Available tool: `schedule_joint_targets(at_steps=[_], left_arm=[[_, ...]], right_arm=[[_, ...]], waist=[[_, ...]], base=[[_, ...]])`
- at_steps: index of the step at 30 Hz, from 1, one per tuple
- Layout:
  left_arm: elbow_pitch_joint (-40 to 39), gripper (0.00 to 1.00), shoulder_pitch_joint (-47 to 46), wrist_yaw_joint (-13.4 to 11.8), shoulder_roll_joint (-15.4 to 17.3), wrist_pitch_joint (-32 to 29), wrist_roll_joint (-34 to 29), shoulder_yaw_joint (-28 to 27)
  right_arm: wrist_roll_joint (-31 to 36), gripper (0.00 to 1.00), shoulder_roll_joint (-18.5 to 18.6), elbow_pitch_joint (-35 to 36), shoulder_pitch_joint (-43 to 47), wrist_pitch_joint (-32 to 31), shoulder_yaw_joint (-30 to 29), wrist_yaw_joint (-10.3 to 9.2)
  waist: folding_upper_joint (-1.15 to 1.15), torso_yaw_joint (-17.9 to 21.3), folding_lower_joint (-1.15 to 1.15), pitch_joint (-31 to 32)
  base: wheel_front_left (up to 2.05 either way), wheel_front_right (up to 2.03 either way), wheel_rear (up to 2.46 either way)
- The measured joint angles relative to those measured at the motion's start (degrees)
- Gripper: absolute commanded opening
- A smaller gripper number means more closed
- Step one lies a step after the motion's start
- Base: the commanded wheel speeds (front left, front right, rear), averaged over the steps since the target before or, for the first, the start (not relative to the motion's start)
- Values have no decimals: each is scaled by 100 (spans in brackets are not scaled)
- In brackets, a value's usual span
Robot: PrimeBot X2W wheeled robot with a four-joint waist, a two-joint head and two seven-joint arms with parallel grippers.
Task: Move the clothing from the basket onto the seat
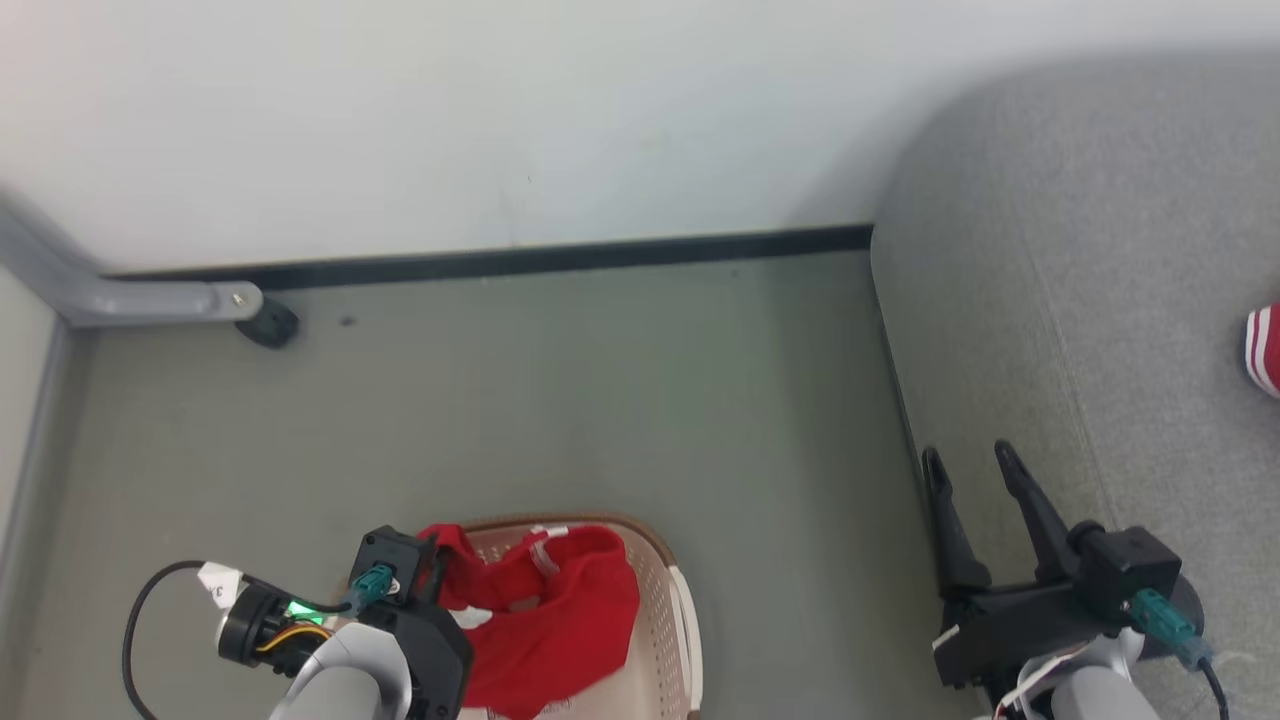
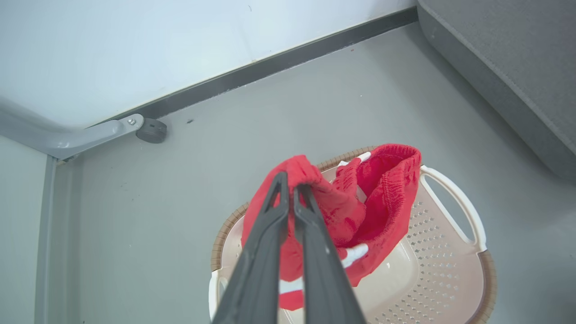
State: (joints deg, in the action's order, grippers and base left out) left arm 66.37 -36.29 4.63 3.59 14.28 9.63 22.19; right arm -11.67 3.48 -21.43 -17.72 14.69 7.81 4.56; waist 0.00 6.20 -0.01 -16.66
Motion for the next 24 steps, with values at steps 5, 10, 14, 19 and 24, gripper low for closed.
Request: schedule_joint_targets(at_steps=[5,10,14,19,24], left_arm=[[-495,0,324,98,9,0,94,-94],[-1067,0,744,147,65,1,112,-124],[-1645,0,1043,151,167,1,135,-137],[-2464,0,1315,194,292,2,141,-202],[-3293,0,1469,199,382,2,141,-236]], right_arm=[[-2,100,-4,-149,237,0,20,15],[-18,100,-16,-237,547,0,101,57],[-18,100,-24,-220,803,0,176,108],[-15,100,-26,-165,926,0,324,151],[91,100,49,-122,1051,0,613,200]], waist=[[0,-101,0,433],[0,-178,0,869],[0,-223,0,1188],[-1,-267,0,1475],[-1,-312,0,1613]], base=[[0,0,0],[0,0,0],[0,0,0],[0,0,0],[0,0,0]])
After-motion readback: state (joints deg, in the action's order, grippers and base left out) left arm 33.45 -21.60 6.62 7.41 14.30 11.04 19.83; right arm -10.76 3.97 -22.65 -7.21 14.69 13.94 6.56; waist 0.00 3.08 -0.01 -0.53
